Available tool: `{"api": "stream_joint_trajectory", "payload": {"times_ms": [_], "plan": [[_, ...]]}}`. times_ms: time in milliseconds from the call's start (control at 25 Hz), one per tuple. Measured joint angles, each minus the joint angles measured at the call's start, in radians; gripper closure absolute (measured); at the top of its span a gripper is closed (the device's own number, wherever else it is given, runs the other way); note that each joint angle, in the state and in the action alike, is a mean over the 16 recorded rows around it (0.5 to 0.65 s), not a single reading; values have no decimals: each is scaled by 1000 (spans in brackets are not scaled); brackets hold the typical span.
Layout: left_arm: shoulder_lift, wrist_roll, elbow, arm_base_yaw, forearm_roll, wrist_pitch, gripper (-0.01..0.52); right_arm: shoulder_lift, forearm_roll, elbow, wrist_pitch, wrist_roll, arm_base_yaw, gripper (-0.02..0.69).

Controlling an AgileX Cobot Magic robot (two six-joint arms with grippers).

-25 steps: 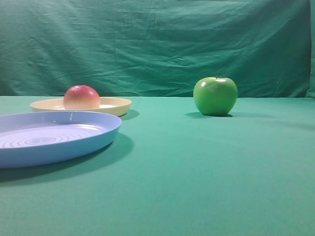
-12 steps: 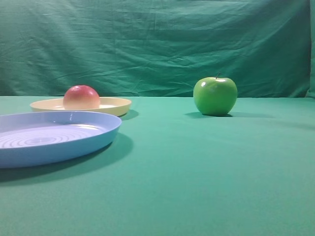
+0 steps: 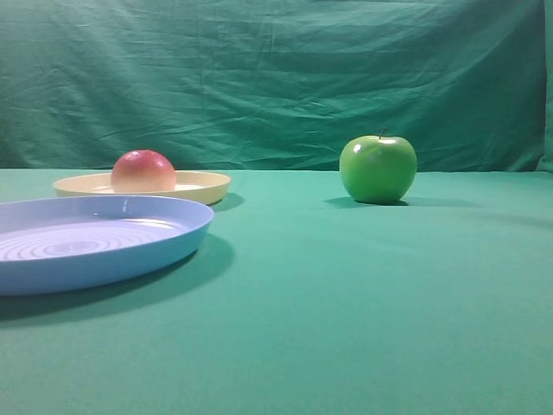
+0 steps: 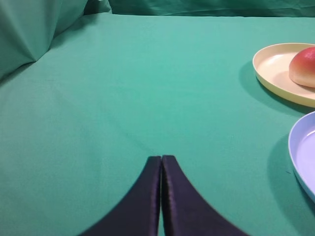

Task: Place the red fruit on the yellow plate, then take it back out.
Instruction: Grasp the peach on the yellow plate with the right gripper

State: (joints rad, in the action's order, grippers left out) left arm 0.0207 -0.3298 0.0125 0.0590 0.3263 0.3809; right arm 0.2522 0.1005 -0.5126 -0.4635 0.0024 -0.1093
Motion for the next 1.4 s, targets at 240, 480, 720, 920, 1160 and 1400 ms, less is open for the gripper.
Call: {"api": "stream_joint_trajectory", "payload": {"times_ms": [240,480,720,920,1160,1400], "plan": [[0,0,0,0,0,0,514,-144,-56,237,84,1,58,665],[0,0,0,0,0,0,514,-232,-110,418,129,1,87,665],[0,0,0,0,0,0,514,-262,-146,512,127,-1,95,665],[0,0,0,0,0,0,514,-263,-162,537,114,-7,96,665],[0,0,0,0,0,0,514,-263,-171,539,90,-15,96,665],[0,0,0,0,0,0,514,-263,-171,539,79,-20,96,665]]}}
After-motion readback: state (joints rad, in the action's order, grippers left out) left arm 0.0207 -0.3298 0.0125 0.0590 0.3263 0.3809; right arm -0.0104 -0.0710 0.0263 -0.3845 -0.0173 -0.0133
